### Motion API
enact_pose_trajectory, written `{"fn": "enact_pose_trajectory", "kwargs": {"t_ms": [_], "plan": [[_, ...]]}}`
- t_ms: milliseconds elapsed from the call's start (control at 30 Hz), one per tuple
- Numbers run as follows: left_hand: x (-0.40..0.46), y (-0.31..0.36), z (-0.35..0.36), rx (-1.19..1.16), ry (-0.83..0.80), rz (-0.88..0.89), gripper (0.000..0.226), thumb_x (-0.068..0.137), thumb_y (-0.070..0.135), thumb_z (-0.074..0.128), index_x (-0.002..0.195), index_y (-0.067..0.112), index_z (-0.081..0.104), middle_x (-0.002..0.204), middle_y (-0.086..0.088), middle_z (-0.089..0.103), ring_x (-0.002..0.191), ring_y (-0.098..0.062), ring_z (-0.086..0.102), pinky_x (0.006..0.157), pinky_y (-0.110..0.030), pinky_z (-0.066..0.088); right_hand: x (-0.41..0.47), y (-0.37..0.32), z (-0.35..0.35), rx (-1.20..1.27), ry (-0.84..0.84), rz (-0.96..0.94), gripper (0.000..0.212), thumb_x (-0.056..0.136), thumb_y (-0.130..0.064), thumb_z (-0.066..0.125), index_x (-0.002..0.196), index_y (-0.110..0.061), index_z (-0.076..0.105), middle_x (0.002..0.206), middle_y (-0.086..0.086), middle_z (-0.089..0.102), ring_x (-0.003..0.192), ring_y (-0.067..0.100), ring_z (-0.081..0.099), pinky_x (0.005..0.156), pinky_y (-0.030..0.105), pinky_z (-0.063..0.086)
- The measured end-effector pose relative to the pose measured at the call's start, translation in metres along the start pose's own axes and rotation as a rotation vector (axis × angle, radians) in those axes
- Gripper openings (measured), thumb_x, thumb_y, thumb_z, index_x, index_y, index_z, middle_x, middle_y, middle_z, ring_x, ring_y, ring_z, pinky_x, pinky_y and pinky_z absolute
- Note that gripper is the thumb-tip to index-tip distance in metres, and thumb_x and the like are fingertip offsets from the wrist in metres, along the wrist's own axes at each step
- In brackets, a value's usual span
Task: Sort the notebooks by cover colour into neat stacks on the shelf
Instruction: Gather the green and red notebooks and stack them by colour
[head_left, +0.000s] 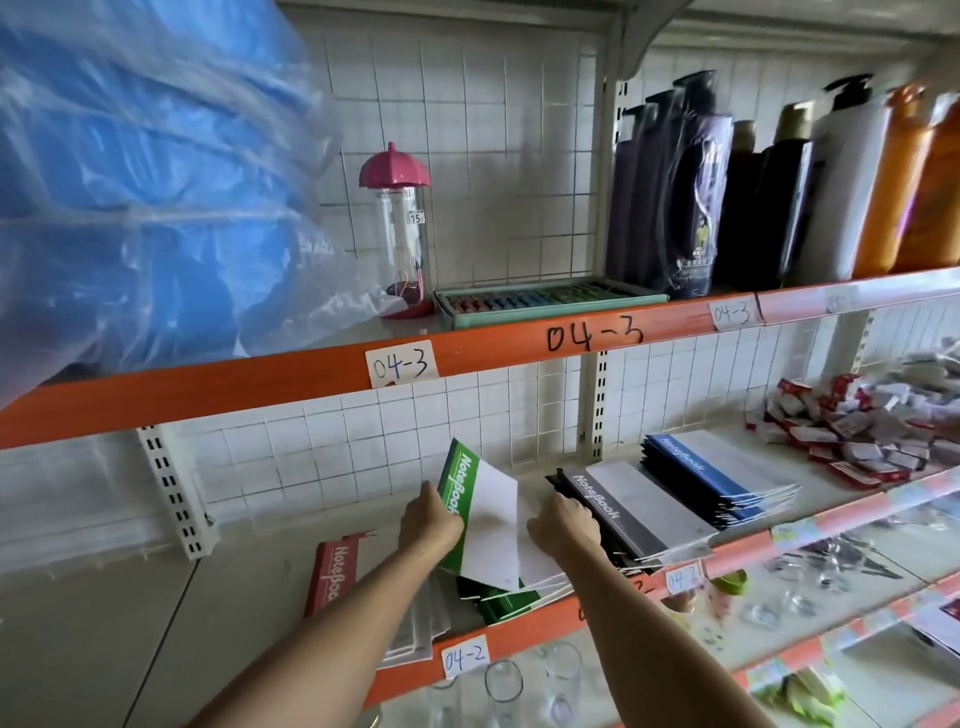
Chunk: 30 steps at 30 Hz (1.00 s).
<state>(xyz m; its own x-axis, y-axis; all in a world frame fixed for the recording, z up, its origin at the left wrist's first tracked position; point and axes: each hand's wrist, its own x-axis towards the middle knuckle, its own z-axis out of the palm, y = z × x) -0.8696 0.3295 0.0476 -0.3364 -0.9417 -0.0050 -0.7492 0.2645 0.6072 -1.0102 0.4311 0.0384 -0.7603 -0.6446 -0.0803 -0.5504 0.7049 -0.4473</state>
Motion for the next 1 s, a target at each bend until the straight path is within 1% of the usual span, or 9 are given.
{"fn": "enact_pose_trajectory", "kwargs": {"t_ms": [100,167,233,400,500,633,767,900,1000], "plan": [[-0.007,0.005,0.017,0.223,-0.033,-0.024,0.036,0.089,0.027,0.065,0.120,0.016,0.051,0.116,-0.005,0.063,0.104,-0.025,0.064,0.072,-0.030,0.046,0.001,0.002,-0.002,0.015,-0.015,-0.035,0.034,0.087,-0.021,0.051,0.118,-0.011,0.062,0.121,0.013,0.064,0.115,0.032,0.057,0.096,0.035,0.046],[-0.011,0.006,0.023,0.394,-0.066,0.017,0.039,0.089,0.041,0.067,0.117,0.016,0.057,0.106,0.000,0.066,0.095,-0.020,0.065,0.070,-0.028,0.044,-0.001,0.006,-0.004,0.008,-0.026,-0.066,0.032,0.086,-0.022,0.052,0.114,-0.011,0.063,0.117,0.012,0.065,0.111,0.031,0.058,0.093,0.035,0.047],[-0.012,0.008,0.028,0.511,-0.084,0.081,0.040,0.091,0.051,0.061,0.110,0.016,0.062,0.098,0.001,0.066,0.090,-0.019,0.065,0.067,-0.027,0.041,-0.002,0.011,-0.004,0.009,-0.035,-0.092,0.029,0.086,-0.024,0.054,0.110,-0.011,0.064,0.112,0.010,0.066,0.106,0.031,0.060,0.089,0.035,0.049],[-0.017,-0.001,0.041,0.665,-0.047,0.195,0.050,0.097,0.059,0.043,0.111,0.016,0.066,0.108,-0.003,0.067,0.098,-0.022,0.063,0.076,-0.031,0.041,-0.003,0.025,0.005,0.042,-0.065,-0.118,0.029,0.076,-0.019,0.049,0.100,-0.010,0.065,0.102,0.009,0.067,0.095,0.030,0.064,0.083,0.037,0.057],[-0.019,-0.010,0.043,0.631,-0.027,0.257,0.052,0.100,0.058,0.035,0.114,0.018,0.065,0.111,-0.003,0.064,0.101,-0.022,0.060,0.080,-0.034,0.041,-0.007,0.023,0.010,0.061,-0.064,-0.146,0.036,0.076,-0.020,0.050,0.108,-0.011,0.065,0.107,0.010,0.067,0.093,0.027,0.066,0.082,0.040,0.059],[-0.018,-0.023,0.034,0.448,0.033,0.326,0.044,0.100,0.058,0.034,0.113,0.022,0.055,0.109,0.000,0.066,0.097,-0.021,0.062,0.080,-0.034,0.044,-0.019,0.002,0.007,0.044,-0.018,-0.223,0.044,0.086,-0.028,0.060,0.128,-0.013,0.057,0.127,0.009,0.058,0.114,0.028,0.057,0.096,0.038,0.050],[-0.012,-0.049,0.005,0.441,0.014,0.342,0.037,0.101,0.048,0.040,0.128,0.023,0.048,0.133,-0.002,0.054,0.123,-0.025,0.048,0.108,-0.045,0.033,-0.031,-0.029,0.023,0.044,-0.025,-0.296,0.057,0.087,-0.031,0.065,0.138,-0.016,0.045,0.133,0.008,0.053,0.115,0.028,0.056,0.094,0.038,0.050],[-0.003,-0.092,-0.037,0.482,0.078,0.363,0.056,0.099,0.049,0.044,0.147,0.022,0.032,0.148,-0.004,0.043,0.134,-0.026,0.041,0.110,-0.042,0.035,-0.042,-0.073,0.041,0.084,-0.036,-0.350,0.059,0.083,-0.036,0.067,0.135,-0.018,0.046,0.135,0.009,0.053,0.117,0.028,0.052,0.098,0.040,0.048],[0.000,-0.142,-0.071,0.477,0.071,0.346,0.068,0.099,0.045,0.048,0.155,0.022,0.018,0.158,-0.005,0.030,0.144,-0.027,0.030,0.116,-0.044,0.030,-0.061,-0.117,0.065,0.082,-0.016,-0.400,0.062,0.086,-0.038,0.065,0.140,-0.017,0.042,0.141,0.009,0.049,0.124,0.030,0.050,0.102,0.039,0.044]]}}
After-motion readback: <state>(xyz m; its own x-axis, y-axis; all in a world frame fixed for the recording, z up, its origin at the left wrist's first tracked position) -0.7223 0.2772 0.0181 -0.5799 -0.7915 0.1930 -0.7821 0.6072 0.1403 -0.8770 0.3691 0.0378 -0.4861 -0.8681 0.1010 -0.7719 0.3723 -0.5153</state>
